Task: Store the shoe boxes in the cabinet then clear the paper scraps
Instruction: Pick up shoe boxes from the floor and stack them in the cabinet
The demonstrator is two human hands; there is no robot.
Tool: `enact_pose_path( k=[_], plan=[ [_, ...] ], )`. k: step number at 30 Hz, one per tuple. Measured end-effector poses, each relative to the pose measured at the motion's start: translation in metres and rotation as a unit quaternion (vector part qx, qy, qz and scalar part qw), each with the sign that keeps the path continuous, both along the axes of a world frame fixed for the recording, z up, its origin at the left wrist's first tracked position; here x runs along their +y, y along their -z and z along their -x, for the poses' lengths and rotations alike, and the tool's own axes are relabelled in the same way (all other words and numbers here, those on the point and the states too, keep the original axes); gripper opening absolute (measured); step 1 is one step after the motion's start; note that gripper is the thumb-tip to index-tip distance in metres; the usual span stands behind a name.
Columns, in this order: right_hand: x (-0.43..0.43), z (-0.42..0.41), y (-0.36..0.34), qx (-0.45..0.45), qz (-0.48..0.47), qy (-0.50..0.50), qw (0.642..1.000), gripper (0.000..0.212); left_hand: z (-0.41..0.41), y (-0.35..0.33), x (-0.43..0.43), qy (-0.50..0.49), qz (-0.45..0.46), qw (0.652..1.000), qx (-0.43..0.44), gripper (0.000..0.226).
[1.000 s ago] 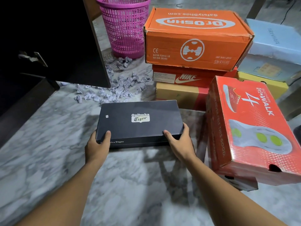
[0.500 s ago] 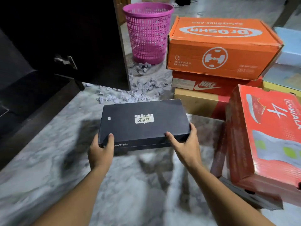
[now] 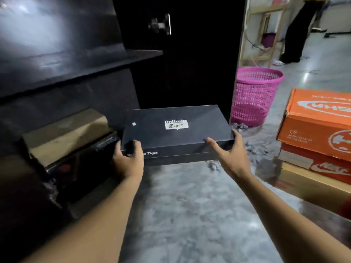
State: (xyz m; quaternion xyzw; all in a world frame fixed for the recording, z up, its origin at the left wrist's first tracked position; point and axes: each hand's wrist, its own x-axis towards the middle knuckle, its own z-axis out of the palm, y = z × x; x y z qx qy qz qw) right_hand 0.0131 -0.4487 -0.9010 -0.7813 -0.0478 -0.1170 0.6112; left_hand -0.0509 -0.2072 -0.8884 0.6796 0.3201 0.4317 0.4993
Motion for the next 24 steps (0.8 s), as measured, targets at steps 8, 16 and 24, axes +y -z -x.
enact_pose_path(
  k=[8, 16, 24],
  plan=[
    [0.121, -0.071, -0.110, -0.042, 0.062, -0.128, 0.989, 0.084, -0.002, -0.069, 0.099, -0.161, -0.075, 0.983, -0.049, 0.058],
    [0.223, -0.122, -0.091, -0.019, 0.066, -0.244, 0.967, 0.089, -0.011, -0.053, 0.155, -0.300, 0.008, 0.951, -0.073, 0.059],
    [0.325, -0.144, -0.062, 0.011, -0.015, -0.320, 0.947, 0.078, -0.016, -0.041, 0.217, -0.352, -0.029, 0.935, -0.039, 0.066]
  ],
)
